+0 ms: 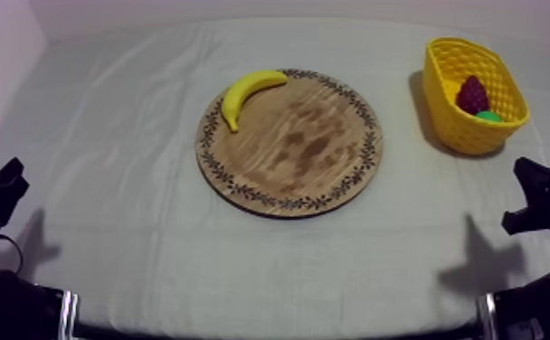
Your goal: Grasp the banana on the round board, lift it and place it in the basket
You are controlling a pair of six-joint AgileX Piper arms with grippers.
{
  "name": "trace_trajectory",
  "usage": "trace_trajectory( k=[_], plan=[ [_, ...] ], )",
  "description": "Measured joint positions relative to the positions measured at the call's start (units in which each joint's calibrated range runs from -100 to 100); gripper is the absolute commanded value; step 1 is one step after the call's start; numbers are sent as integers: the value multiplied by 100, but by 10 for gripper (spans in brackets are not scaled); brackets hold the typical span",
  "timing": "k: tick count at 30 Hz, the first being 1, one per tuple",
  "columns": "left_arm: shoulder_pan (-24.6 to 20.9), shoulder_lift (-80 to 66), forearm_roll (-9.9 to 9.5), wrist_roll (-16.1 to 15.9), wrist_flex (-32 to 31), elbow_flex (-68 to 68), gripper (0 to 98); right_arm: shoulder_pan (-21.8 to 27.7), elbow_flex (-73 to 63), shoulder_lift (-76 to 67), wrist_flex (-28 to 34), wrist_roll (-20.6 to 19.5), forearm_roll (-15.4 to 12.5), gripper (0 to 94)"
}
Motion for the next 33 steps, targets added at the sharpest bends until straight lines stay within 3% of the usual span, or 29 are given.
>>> trace_trajectory(
  k=[10, 26, 30, 33],
  plan=[
    [0, 0, 0, 0, 0, 0, 1, -152, -7, -7, 0, -3, 5, 7],
    [0, 0, 0, 0, 0, 0, 1, 275, -7, 20, 5, 35, -5, 7],
    [0, 0, 0, 0, 0, 0, 1, 249, -59, 327, -129, 342, -266, 11],
    [0, 0, 0, 0, 0, 0, 1, 229, -198, 780, -632, 501, -361, 16]
  ],
)
